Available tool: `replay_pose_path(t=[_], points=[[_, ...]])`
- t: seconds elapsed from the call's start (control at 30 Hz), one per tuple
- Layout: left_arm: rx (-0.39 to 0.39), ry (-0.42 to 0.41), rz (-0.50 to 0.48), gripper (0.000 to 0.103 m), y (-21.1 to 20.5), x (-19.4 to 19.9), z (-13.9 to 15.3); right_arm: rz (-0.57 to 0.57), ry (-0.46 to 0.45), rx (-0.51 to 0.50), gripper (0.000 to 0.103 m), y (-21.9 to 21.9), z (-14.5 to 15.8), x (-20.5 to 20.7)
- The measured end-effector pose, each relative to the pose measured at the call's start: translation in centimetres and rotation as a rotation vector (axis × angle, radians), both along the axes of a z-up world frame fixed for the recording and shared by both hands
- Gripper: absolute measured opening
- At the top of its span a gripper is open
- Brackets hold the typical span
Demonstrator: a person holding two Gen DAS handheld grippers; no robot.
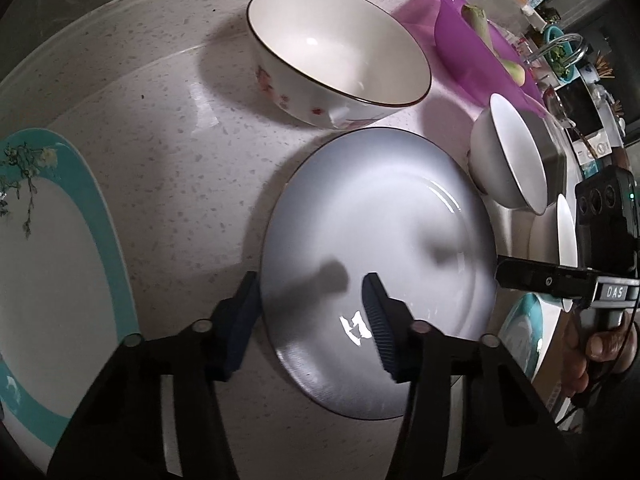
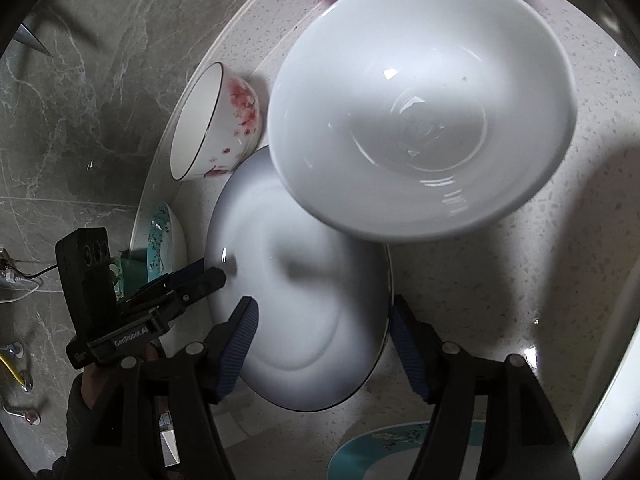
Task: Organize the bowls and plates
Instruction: 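Move both grippers to the grey-rimmed white plate and close on its rim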
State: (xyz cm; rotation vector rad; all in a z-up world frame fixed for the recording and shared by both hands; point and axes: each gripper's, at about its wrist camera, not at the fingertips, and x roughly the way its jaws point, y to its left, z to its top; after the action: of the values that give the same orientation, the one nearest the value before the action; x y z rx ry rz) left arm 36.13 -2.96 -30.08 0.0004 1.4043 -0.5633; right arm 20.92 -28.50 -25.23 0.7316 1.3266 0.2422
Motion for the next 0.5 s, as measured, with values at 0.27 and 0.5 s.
replay_pose_path(t=[0.27, 0.5], points=[[0.005, 0.01, -0.032, 0.042, 0.67, -0.26, -0.23, -0.02, -0.011, -0.053, 0.045, -0.83, -0.05, -0.18], [0.002, 0.018, -0.06, 0.044, 0.8, -0.01, -0.25, 0.014, 0.012, -0.057, 0.05, -0.66, -0.01, 0.34]])
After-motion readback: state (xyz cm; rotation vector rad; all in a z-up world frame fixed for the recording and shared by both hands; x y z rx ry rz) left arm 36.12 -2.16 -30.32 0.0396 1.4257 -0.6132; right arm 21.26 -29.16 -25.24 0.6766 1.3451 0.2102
